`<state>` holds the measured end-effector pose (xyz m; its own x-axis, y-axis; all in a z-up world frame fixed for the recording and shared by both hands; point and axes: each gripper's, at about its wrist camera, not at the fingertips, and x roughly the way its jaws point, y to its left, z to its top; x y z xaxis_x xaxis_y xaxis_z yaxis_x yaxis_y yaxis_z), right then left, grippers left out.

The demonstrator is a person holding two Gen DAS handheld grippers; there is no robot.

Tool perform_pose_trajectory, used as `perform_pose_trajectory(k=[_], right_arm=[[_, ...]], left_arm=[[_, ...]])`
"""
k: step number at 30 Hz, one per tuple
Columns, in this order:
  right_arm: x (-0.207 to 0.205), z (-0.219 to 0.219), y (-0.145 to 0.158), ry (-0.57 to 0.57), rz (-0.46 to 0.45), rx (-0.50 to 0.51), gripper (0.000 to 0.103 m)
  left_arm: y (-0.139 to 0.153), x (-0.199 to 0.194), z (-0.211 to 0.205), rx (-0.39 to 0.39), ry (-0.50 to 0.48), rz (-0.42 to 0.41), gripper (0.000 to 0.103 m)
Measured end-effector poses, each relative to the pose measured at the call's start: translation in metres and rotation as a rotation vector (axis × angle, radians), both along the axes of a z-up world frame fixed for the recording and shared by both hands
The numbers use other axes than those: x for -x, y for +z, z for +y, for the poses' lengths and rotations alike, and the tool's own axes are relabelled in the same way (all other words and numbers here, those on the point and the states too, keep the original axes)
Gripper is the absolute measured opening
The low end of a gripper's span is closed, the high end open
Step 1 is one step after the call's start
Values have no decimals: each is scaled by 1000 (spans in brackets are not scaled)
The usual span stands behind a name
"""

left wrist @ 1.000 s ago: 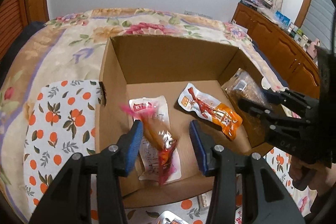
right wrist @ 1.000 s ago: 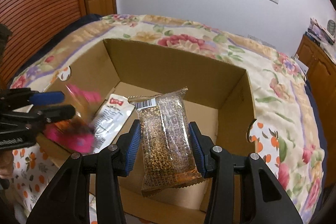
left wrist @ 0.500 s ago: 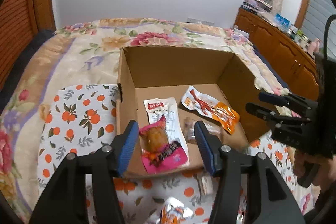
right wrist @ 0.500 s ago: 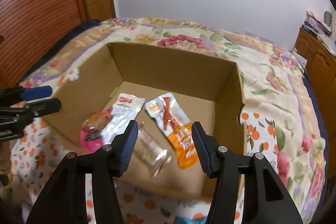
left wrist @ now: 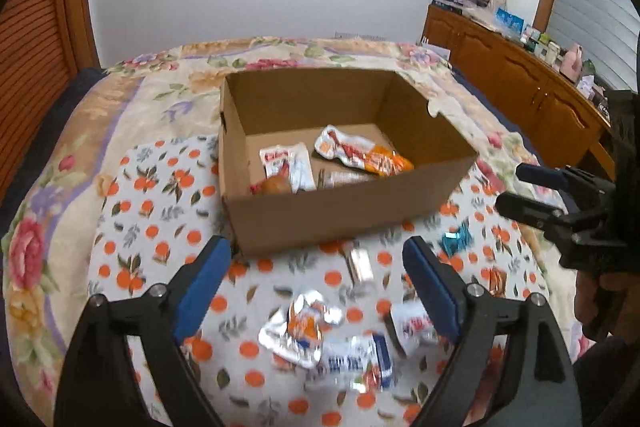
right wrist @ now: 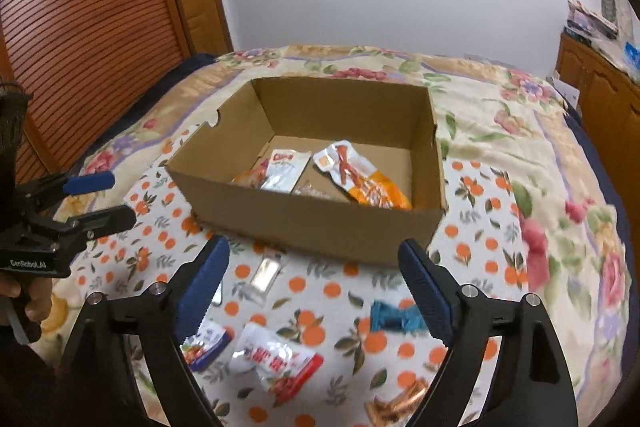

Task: Organize snacks
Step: 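Move both tools back toward the remaining snack packets, then grasp a white duck-neck pouch with left tool while right tool grasps another duck-neck pouch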

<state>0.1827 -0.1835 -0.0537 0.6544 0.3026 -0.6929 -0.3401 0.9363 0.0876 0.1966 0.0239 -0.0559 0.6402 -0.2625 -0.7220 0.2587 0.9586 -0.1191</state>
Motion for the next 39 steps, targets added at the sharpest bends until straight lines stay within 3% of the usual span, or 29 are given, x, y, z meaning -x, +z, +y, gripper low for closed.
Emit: perform_pose_trajectory(k=[8,12,14,18,27,35,39], right_arm=[[34,-12,-13,-44,3,-32,88],[47,-9,-34,-22,38,-31,88],[49,-2,-45,-2,54,-10,88],[50,7,-64,41,79,9,88],[44,25,-109,108,175,70,88],[37,28,-128,121,217,100,84],[36,28,-131,122,227,104,84]], left_arm=[[-12,32,10,-6,30,57,89],[-25,41,12,-22,25,84,89],[-33,42,10,-43,17,93,89],[-47,38,3,-157,17,89,89],[-87,25,-3,-213,-25,205,89],[-117,23,-19,-186,-76,335,89],[-122,21,-26,-117,-92,375,89]])
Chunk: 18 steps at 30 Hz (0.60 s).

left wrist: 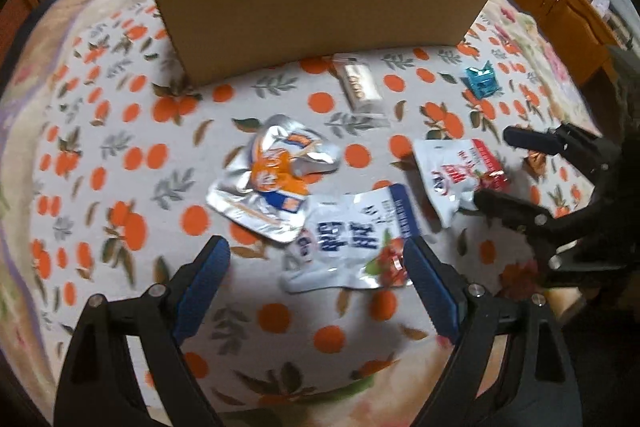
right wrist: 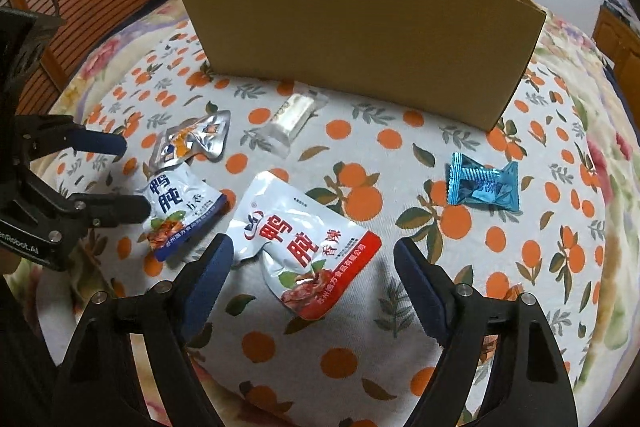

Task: Organize snacks
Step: 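Grasp a white duck-neck pouch with left tool while right tool grasps another duck-neck pouch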

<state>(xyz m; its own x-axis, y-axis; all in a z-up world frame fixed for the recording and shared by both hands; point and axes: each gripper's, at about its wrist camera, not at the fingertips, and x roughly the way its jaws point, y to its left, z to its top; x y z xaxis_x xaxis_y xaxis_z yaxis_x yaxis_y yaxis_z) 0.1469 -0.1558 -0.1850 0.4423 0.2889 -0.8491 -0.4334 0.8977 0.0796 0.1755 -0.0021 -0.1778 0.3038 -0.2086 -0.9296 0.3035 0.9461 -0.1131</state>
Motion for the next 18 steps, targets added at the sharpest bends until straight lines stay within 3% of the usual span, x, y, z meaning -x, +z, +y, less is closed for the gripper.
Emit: perform_pose_trajectory(k=[5,10,18], right_arm=[[-2,-1,-1,-9,3,0,84],[-4,-4,-2,-22,8,-2,84],[-5,-6,-3,-22,14,-6,84]], left_arm=[[-12,-3,-10,54,-5,59,89],[-27,-3,-27,10,-40,87,89],[-33,-3,-47,-83,-102,18,87]])
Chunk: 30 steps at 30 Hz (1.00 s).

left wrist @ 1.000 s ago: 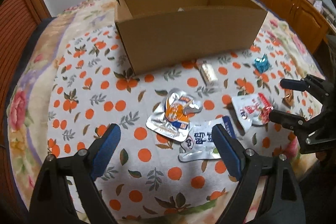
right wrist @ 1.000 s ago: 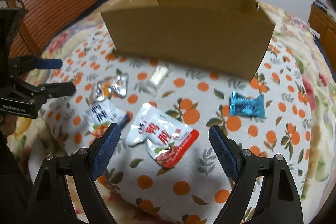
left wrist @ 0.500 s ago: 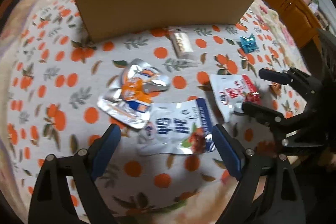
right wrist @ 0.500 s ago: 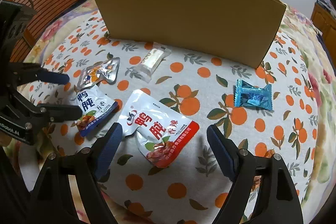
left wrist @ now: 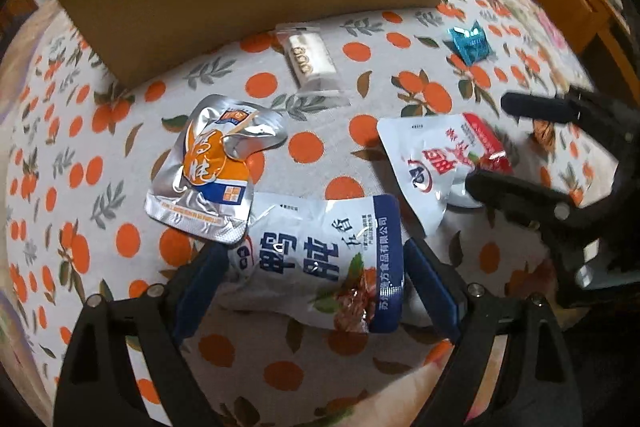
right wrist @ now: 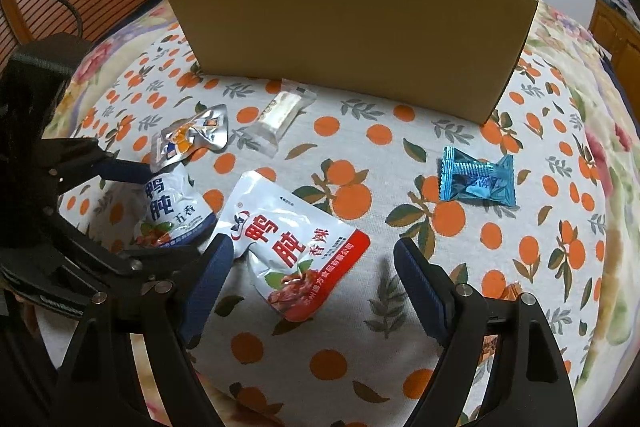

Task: Organize snacks
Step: 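Grasp a white duck-neck pouch with left tool while right tool grasps another duck-neck pouch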

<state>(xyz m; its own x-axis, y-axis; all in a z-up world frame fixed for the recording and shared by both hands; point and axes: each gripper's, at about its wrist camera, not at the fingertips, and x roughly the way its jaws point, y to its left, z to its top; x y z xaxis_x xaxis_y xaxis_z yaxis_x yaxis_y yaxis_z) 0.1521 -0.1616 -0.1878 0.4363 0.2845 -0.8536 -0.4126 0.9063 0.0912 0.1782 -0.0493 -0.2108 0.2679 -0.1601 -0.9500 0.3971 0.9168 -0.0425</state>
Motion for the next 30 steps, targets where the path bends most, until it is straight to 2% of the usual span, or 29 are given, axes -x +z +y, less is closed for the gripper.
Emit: perform_pose_trajectory(k=[2,5,7,18,30], right_arm=[[-1,-2,1,-6,1,-7,84],[-3,-4,1,-12,6,-18,84],[-4,-3,0,1,18,-22,84],[-2,9,-8,103,48,4,84],[-8,20,-22,187,24,123,84]], left_arm=[[0,3,-5,-35,-38,-15,83],[4,3,-4,-19,-48,-1,78],[9,1,-2,5,-41,6,71],[11,-3,7,15,-30,36,67],[16,-4,23,46,21,48,67]])
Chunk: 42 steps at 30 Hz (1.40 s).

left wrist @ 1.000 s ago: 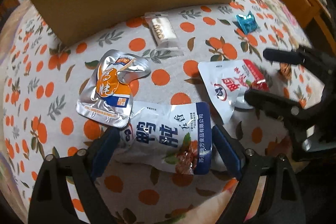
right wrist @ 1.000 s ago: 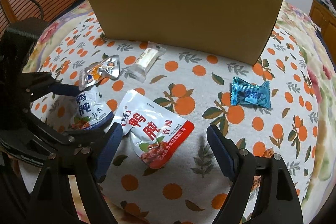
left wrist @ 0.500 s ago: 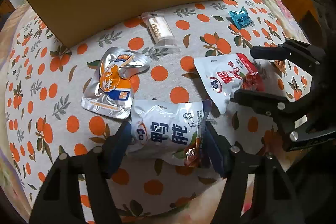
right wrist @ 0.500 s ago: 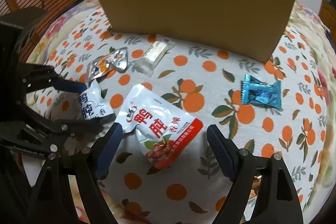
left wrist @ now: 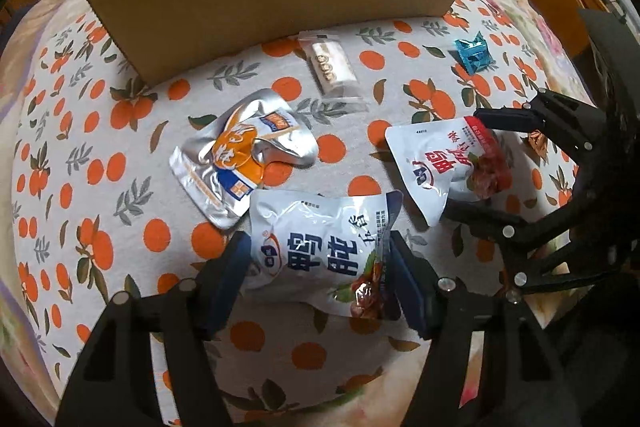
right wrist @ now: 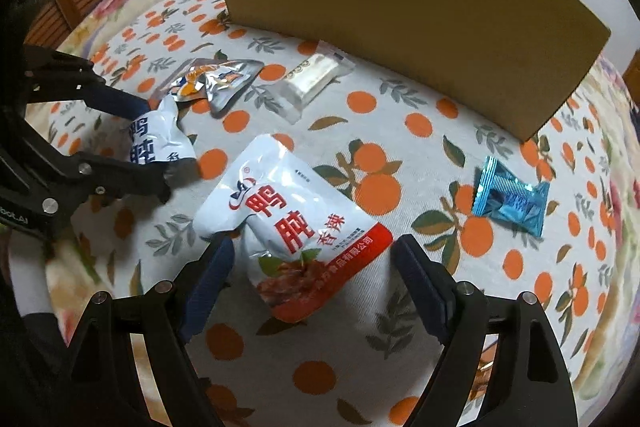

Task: Organize snacks
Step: 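Grasp a white duck-neck pouch with left tool while right tool grasps another duck-neck pouch, then carry both duck-neck pouches over the box and open both tools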

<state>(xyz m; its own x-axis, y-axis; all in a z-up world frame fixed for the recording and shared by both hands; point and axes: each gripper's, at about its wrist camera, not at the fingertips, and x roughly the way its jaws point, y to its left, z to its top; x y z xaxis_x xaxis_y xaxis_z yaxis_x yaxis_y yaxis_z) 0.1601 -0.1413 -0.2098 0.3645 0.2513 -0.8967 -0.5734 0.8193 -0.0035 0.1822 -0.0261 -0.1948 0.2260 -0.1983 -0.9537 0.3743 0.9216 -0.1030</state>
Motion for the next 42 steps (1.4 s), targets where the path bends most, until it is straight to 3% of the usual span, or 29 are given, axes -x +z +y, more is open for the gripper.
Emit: perform_pose_trajectory(k=[5,7,13,25,42], right_arm=[[-9,1,-1,-9,-31,3,82],[-11,0,0,-7,-43,-10,66],[-14,-3,4,-14,-7,-32,62],[-15,-14,9,-72,7,-101,61],[-14,-27,53,-131,-116,-218,61]], left_arm=[[5,2,-4,16,-21,-13,67],[9,4,-5,29,-28,-19,67],[25,2,-1,64,-10,-41,67],[56,-1,12,124,26,-117,67],[89,4,13,184,22,-214,67]])
